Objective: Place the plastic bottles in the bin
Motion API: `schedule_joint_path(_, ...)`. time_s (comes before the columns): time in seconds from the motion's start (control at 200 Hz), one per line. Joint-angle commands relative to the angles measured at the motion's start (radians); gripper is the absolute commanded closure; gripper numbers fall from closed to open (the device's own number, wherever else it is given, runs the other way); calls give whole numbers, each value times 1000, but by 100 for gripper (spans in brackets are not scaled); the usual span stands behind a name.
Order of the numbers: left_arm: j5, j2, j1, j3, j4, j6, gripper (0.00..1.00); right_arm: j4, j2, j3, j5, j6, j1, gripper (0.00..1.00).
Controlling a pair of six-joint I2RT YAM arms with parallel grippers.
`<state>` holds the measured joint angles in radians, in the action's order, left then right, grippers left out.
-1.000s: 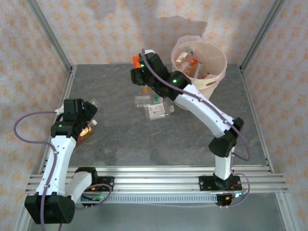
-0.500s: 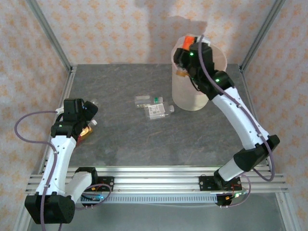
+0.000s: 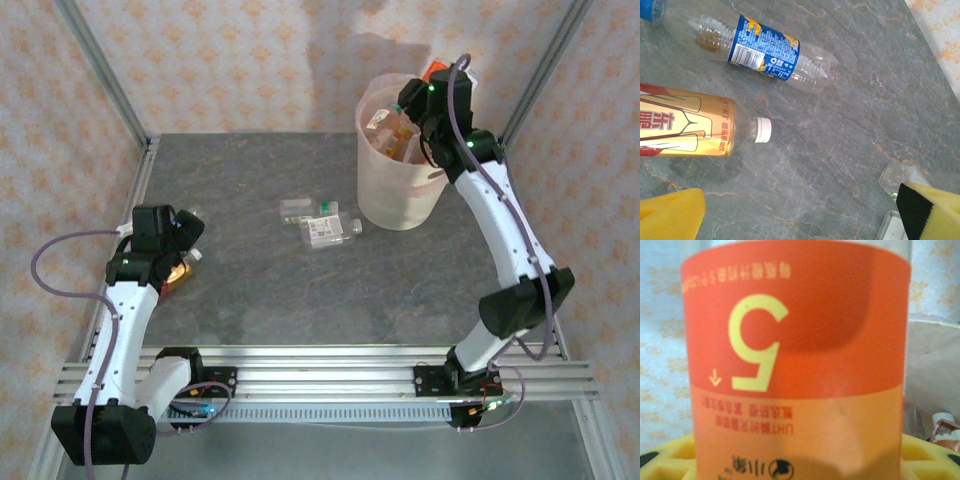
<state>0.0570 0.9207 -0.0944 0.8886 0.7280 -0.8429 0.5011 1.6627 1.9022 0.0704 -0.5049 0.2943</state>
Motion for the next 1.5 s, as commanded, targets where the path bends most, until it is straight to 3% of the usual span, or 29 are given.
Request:
schedule_joint_path(0.0, 8, -3, -8, -5, -13, 8, 0, 39, 76, 77, -67, -66, -27, 58)
schedule_joint_path(0.345, 8, -3, -7, -12, -14, 10, 0, 125, 201, 148, -87, -70, -32, 48)
schedule_joint_path(0.53, 7, 0, -6, -11, -16, 10, 0, 141, 195, 131, -54, -60, -33, 23)
schedule_joint_path(0.701, 10, 4, -7, -15, -18, 7, 0, 168, 179, 137, -21, -34, -33, 12)
schedule_joint_path(1.061, 9, 4, -6, -12, -17, 7, 0, 182, 91, 104, 40, 27, -33, 8)
schedule_joint_path(1.231, 7, 6, -7, -11, -17, 7, 0, 181, 32, 69, -18, 75, -32, 0)
schedule_joint_path(1.496, 0, 9, -8, -2, -13, 8, 0, 222, -50, 28, -89, 128, 9, 1)
